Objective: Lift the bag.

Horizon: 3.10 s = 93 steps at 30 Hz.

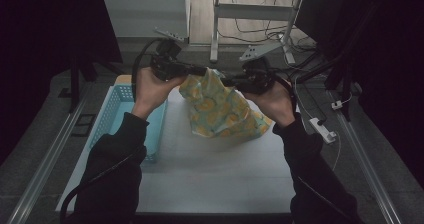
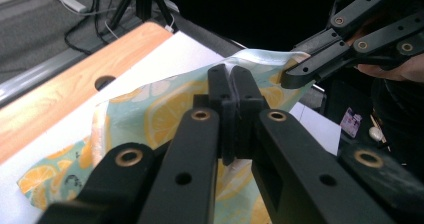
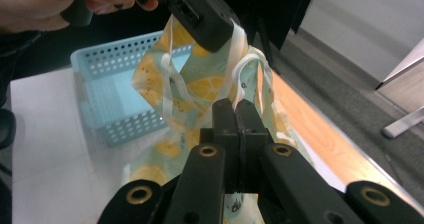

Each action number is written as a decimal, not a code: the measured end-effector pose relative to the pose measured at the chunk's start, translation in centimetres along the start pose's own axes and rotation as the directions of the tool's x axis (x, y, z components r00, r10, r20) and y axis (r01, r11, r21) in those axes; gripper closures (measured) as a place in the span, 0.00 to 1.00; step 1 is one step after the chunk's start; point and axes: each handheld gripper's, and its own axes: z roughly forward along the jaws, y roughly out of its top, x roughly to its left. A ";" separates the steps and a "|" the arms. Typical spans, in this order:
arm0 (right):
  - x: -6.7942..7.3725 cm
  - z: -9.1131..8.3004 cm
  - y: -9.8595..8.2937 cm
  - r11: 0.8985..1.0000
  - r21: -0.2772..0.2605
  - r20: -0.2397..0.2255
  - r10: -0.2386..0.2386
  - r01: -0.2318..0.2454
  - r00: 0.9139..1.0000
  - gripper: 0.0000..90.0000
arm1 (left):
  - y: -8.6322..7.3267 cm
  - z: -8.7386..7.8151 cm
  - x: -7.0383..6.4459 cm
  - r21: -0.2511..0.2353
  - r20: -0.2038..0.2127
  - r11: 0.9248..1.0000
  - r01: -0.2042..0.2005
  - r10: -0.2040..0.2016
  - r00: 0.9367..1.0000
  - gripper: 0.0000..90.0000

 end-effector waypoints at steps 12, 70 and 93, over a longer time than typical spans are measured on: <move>0.6 -2.3 4.4 0.997 -0.060 0.055 -0.053 0.056 0.997 1.00 | 3.6 -2.2 -1.4 -0.073 -0.018 0.997 -0.036 0.035 0.999 0.99; -3.4 3.4 -0.8 0.994 -0.001 0.060 0.105 -0.105 0.993 0.91 | -0.5 3.5 3.2 0.023 -0.144 1.000 0.001 0.002 0.990 0.91; -1.9 1.7 -3.2 0.990 -0.062 0.046 0.129 -0.126 0.991 0.49 | -5.0 0.8 1.3 -0.023 -0.157 0.998 -0.061 0.056 0.986 0.28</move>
